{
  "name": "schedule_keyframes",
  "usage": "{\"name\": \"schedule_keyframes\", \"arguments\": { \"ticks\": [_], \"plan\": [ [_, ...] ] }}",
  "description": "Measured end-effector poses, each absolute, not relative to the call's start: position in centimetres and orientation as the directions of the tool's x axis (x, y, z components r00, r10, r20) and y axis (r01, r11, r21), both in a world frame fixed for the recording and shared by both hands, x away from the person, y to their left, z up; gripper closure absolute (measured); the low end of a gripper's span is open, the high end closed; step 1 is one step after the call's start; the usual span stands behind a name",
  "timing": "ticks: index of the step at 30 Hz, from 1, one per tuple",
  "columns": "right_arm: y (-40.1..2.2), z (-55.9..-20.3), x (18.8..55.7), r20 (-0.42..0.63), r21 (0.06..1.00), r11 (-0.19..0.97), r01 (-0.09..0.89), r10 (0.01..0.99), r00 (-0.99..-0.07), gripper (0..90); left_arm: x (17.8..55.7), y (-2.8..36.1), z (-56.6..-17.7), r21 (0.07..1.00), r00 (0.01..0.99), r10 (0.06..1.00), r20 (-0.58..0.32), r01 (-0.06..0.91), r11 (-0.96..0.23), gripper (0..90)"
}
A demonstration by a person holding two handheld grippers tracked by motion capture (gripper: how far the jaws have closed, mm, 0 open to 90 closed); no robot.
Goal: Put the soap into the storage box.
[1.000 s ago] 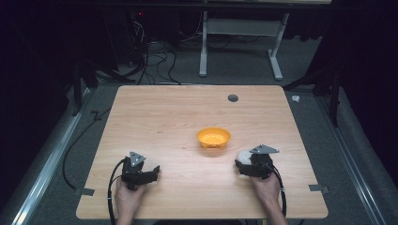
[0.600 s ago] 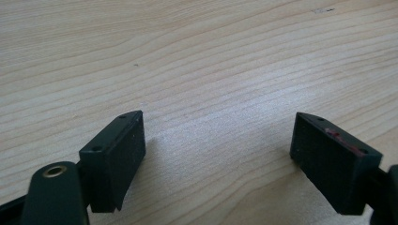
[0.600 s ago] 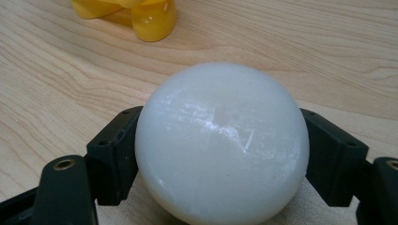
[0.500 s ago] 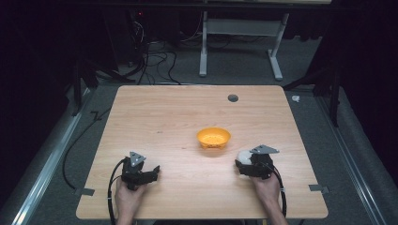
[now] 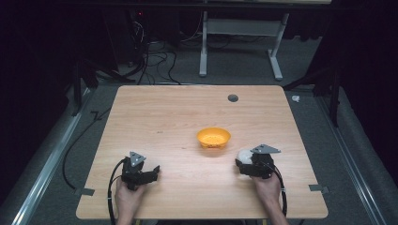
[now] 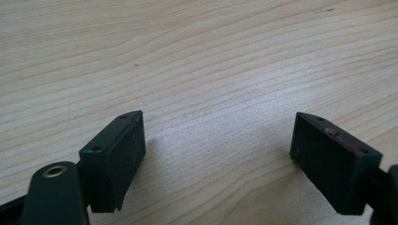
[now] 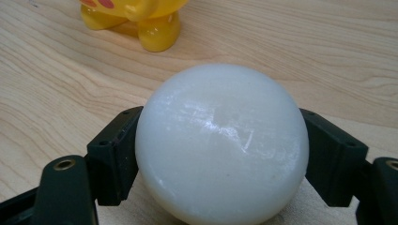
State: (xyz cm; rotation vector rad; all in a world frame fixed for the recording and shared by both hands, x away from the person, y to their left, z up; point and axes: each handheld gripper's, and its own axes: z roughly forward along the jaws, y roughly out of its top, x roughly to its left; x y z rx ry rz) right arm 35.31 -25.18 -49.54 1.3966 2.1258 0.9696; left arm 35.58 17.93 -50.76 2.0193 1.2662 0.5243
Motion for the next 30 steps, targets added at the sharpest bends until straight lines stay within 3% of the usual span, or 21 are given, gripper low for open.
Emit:
{"name": "schedule_keyframes", "arguments": {
  "ticks": [30],
  "plan": [
    [-24.0,-47.4,35.4,0.025,0.761,0.29,0.581,0.881,-0.472,23.4,35.6,17.9,-50.8,0.73,0.444,0.896,-0.019,0.618,-0.291,19.0]
  ]
}}
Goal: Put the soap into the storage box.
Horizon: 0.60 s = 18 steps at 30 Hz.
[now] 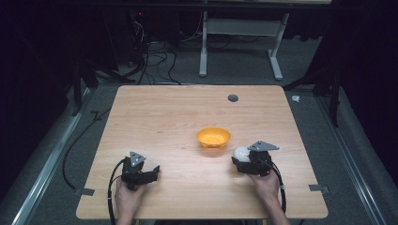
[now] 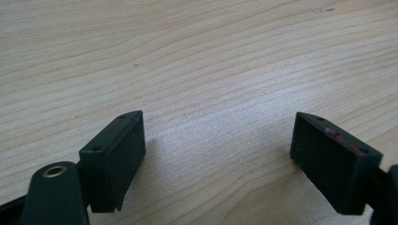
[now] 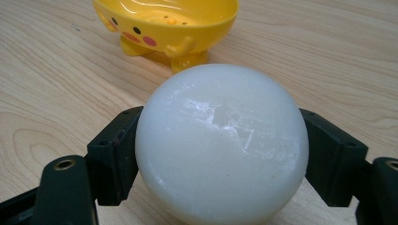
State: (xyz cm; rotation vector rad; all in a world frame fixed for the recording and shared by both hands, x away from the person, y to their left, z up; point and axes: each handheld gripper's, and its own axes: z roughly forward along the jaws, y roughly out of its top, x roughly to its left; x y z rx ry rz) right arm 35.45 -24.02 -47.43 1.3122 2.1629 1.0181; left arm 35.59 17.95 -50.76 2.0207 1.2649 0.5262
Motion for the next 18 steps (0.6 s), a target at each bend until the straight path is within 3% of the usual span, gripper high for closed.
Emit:
{"name": "schedule_keyframes", "arguments": {
  "ticks": [18],
  "plan": [
    [-23.7,-46.1,36.3,0.05,0.771,0.291,0.567,0.859,-0.509,23.5,35.6,17.9,-50.8,0.732,0.446,0.895,-0.02,0.616,-0.291,19.0]
  ]
}}
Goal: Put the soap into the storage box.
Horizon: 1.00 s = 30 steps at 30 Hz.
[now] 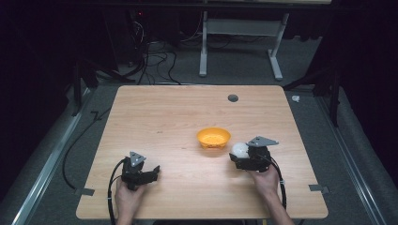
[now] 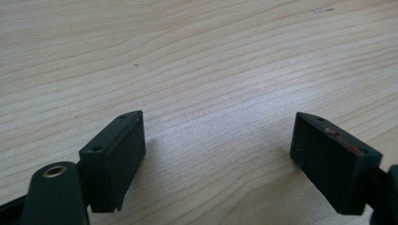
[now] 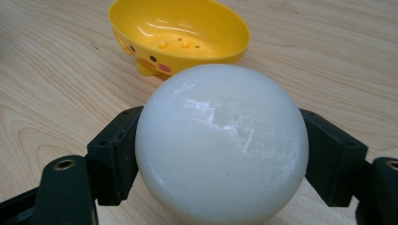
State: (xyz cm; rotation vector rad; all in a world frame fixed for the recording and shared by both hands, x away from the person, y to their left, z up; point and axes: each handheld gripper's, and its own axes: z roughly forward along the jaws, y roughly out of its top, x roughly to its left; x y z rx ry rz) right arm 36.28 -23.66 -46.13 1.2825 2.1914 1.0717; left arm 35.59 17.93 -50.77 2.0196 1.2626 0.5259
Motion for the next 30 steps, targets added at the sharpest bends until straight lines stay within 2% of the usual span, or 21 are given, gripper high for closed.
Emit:
{"name": "schedule_keyframes", "arguments": {
  "ticks": [30],
  "plan": [
    [-21.8,-42.2,38.8,0.049,0.81,0.321,0.49,0.797,-0.602,23.5,35.6,17.9,-50.8,0.731,0.445,0.895,-0.018,0.616,-0.292,18.9]
  ]
}}
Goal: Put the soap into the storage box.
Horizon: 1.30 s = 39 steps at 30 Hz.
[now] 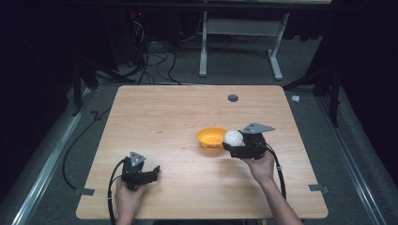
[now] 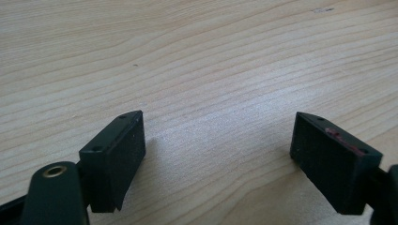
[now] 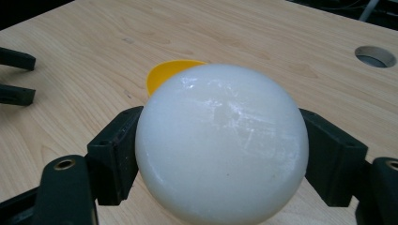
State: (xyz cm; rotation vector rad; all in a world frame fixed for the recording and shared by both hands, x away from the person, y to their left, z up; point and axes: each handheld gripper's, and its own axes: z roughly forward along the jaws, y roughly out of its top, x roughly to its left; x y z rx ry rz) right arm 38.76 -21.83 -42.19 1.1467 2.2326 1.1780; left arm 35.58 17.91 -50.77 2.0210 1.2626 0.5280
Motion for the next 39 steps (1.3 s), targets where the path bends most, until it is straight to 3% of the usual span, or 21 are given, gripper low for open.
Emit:
{"name": "schedule_keyframes", "arguments": {
  "ticks": [16,39],
  "plan": [
    [-19.0,-41.1,41.5,0.005,0.795,0.389,0.466,0.763,-0.646,23.5,35.6,17.9,-50.8,0.731,0.445,0.895,-0.018,0.617,-0.292,18.9],
    [-16.7,-43.4,44.5,0.003,0.751,0.416,0.513,0.774,-0.633,23.4,35.6,17.9,-50.8,0.731,0.445,0.895,-0.018,0.617,-0.292,18.9]
  ]
}}
